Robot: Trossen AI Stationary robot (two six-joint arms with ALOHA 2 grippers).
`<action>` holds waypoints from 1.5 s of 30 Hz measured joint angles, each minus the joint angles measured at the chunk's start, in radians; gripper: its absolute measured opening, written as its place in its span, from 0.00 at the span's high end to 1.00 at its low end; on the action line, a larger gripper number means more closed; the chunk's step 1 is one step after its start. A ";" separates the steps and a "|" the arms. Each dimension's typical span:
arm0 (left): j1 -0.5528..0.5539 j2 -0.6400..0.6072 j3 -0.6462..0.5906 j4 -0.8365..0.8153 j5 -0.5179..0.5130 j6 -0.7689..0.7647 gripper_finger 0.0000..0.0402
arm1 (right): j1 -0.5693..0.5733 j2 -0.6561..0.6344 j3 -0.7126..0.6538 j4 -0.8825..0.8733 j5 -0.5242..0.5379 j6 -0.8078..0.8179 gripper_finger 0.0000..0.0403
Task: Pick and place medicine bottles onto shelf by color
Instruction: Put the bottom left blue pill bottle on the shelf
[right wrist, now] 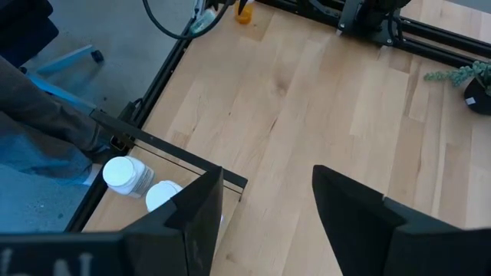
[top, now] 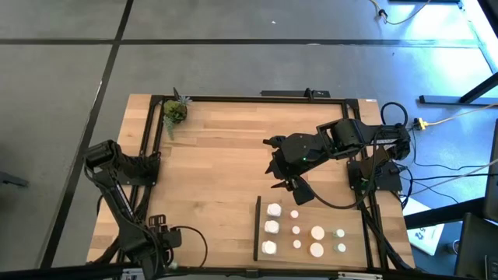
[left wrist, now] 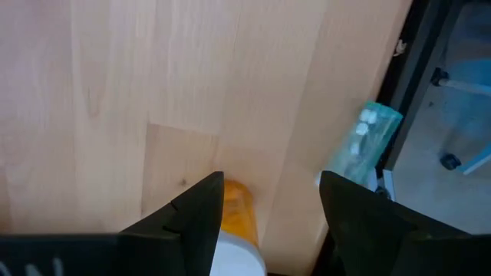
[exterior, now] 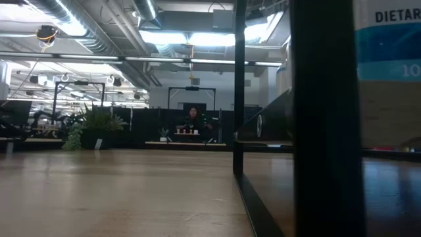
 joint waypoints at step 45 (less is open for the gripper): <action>-0.040 0.098 0.002 0.286 -0.028 0.057 0.48 | -0.044 0.000 0.000 -0.003 -0.002 0.002 0.49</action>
